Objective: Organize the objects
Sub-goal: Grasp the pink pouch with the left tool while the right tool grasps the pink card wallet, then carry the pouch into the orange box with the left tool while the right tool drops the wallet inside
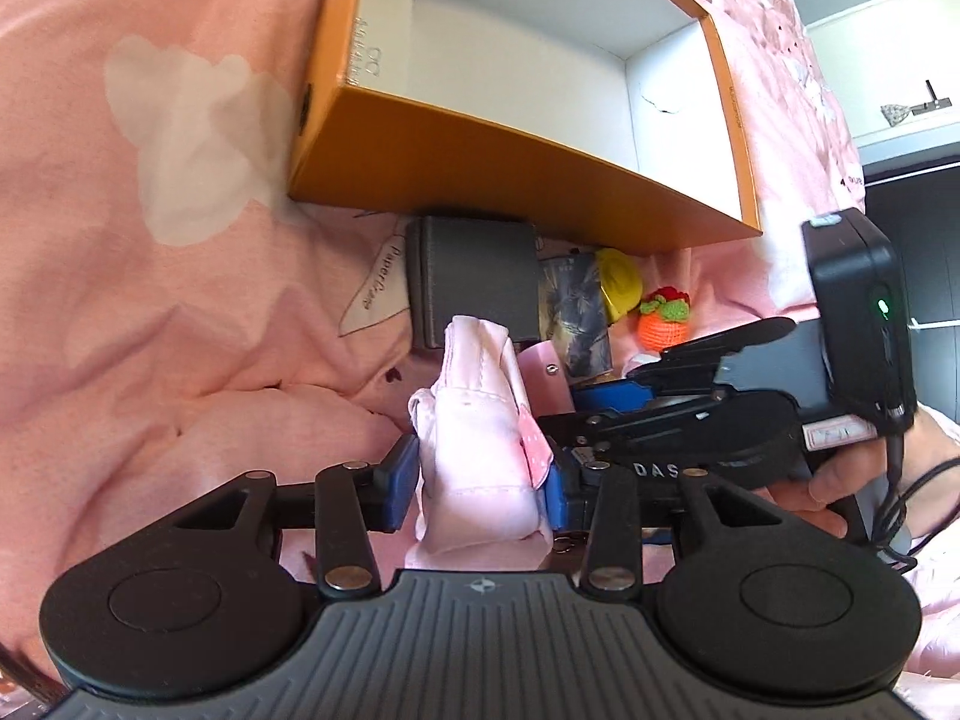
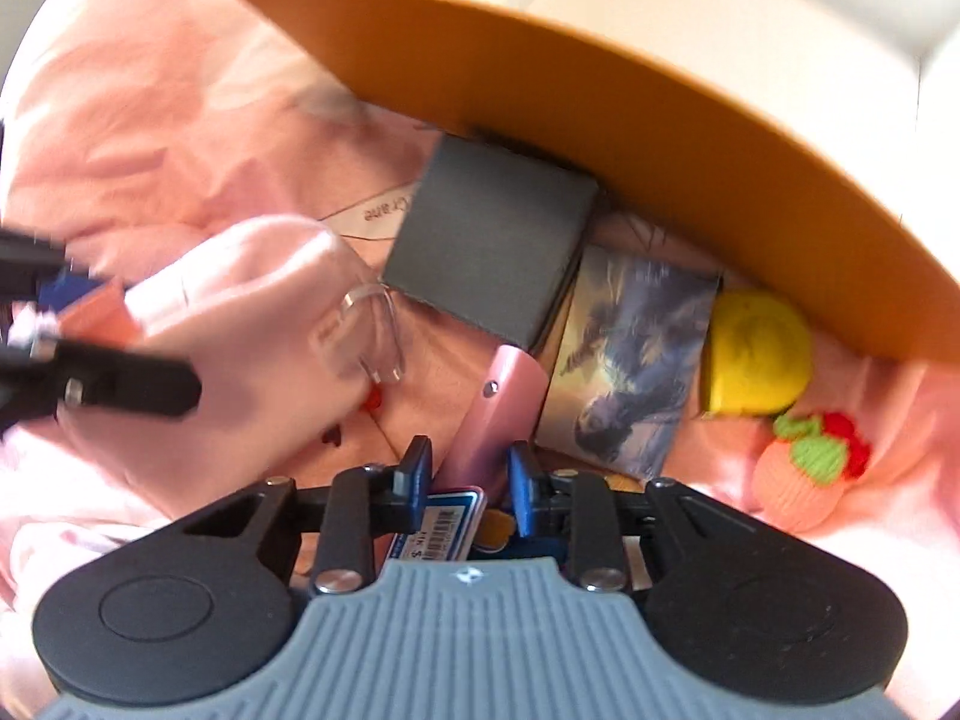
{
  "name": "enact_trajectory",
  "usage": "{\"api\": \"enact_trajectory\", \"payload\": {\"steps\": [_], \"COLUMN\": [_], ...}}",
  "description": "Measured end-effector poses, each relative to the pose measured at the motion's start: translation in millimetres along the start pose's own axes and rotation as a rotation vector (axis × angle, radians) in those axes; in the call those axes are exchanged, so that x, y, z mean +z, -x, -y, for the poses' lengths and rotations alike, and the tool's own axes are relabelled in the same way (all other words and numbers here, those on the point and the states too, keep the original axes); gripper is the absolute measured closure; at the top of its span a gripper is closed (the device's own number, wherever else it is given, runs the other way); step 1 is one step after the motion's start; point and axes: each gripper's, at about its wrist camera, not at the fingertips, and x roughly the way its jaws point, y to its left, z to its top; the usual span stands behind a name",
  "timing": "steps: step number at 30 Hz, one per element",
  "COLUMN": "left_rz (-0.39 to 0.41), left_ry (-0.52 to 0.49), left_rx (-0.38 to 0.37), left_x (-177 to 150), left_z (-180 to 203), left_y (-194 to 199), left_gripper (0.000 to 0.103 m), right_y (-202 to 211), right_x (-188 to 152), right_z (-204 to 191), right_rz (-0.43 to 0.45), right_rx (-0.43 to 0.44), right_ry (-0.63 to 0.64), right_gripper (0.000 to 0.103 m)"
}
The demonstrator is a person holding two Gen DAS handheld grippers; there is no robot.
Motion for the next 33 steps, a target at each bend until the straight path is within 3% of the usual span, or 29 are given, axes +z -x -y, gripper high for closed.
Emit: {"api": "enact_trajectory", "payload": {"steps": [7, 15, 26, 33], "left_rz": [0.050, 0.206, 0.399, 0.541], "left_ry": [-0.076, -0.201, -0.261, -0.287], "left_rx": [0.056, 0.165, 0.168, 0.190], "left_x": [-6.9, -17.2, -5.5, 19.3], "left_z": [19.5, 49.0, 77.9, 92.2], "left_y": [7.2, 37.0, 78.5, 94.9], "left_gripper": [0.068, 0.068, 0.069, 0.069], "right_y": [9.7, 51.0, 110.2, 153.2], "right_x": [-4.1, -21.1, -26.1, -16.6], "right_z": [10.2, 9.8, 10.1, 25.0], "right_rz": [0.039, 0.225, 0.454, 0.608], "right_rx": [0.054, 0.145, 0.190, 0.196], "right_ry": [-0.031, -0.045, -0.040, -0.074], "right_gripper": [0.076, 0.082, 0.084, 0.084]}}
